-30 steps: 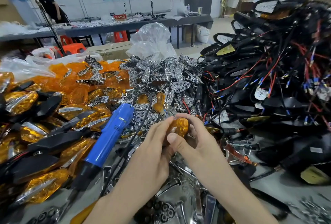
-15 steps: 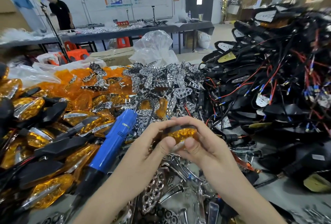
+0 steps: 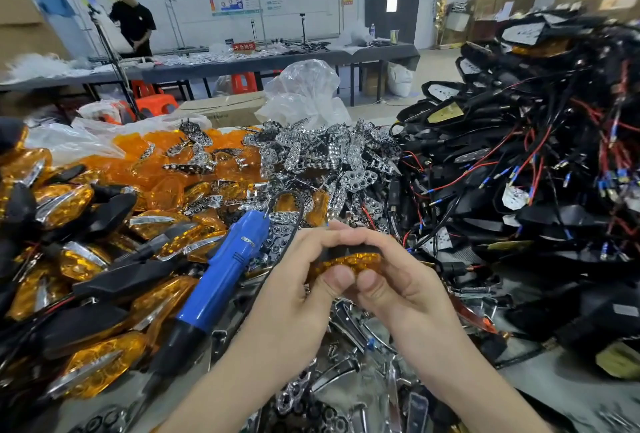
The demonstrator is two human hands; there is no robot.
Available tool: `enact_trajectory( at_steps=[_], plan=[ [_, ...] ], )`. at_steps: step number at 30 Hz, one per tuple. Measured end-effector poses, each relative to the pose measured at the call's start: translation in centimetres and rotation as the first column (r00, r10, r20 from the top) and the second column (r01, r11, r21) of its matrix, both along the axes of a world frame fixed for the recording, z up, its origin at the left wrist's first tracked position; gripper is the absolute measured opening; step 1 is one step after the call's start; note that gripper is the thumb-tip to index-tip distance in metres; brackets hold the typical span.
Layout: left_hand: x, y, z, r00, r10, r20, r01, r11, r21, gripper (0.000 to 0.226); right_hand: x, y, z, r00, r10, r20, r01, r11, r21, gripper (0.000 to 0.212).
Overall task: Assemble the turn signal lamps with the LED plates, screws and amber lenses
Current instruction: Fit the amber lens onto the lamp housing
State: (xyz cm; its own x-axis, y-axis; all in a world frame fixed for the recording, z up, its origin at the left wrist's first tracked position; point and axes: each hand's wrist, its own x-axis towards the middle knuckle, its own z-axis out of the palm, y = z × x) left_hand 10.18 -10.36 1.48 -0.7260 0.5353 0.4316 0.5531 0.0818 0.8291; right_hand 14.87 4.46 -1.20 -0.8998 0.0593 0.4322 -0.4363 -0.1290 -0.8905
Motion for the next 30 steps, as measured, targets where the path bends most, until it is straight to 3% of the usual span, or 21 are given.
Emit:
enact_trajectory(
  at_steps=[7,11,14,16,19,23,27,30],
  plan=[
    [-0.1,-0.3,0.3,1.000,0.020,-0.002,-0.020,0.999,0.033,0.026,0.2,-0.1,0.4,0.999,-0.031,-0.007,0.031,0.999,-0.022,0.029],
    [-0.3,-0.6,0.4,0.999,0.029,-0.029,-0.030,0.998,-0.050,0.033,0.2,-0.1,0.9,0.997,0.006,0.078,0.006,0.988,-0.157,0.030],
    [0.2,-0.8,-0.3,0.973,0.004,-0.231,-0.069,0.959,-0.274,0.046,0.2,0.3,1.3,0.977,-0.006,0.213,0.063,0.964,-0.259,0.032],
    [0.2,-0.4,-0.8,0.880,0.006,-0.475,-0.223,0.887,-0.403,0.061,-0.1,0.5,1.4,0.957,-0.012,0.289,0.113,0.936,-0.334,0.031],
    [-0.5,-0.1,-0.8,0.801,0.016,-0.599,-0.342,0.834,-0.434,0.064,-0.7,0.4,1.3,0.935,-0.016,0.355,0.155,0.916,-0.369,0.034],
    [-1.5,-1.1,-0.5,0.851,-0.036,-0.523,-0.251,0.848,-0.467,0.061,-1.0,0.2,0.9,0.903,-0.042,0.428,0.176,0.944,-0.278,0.034],
    [-1.6,-1.6,-0.1,0.983,-0.003,-0.183,-0.065,0.931,-0.360,0.052,-0.7,-0.1,0.7,0.931,-0.072,0.357,0.138,0.977,-0.163,0.046],
    [-1.5,-1.9,0.9,0.999,-0.044,0.007,0.045,0.978,-0.206,0.033,-0.5,-0.3,0.8,0.969,0.000,0.248,0.041,0.986,-0.163,0.064]
  ],
)
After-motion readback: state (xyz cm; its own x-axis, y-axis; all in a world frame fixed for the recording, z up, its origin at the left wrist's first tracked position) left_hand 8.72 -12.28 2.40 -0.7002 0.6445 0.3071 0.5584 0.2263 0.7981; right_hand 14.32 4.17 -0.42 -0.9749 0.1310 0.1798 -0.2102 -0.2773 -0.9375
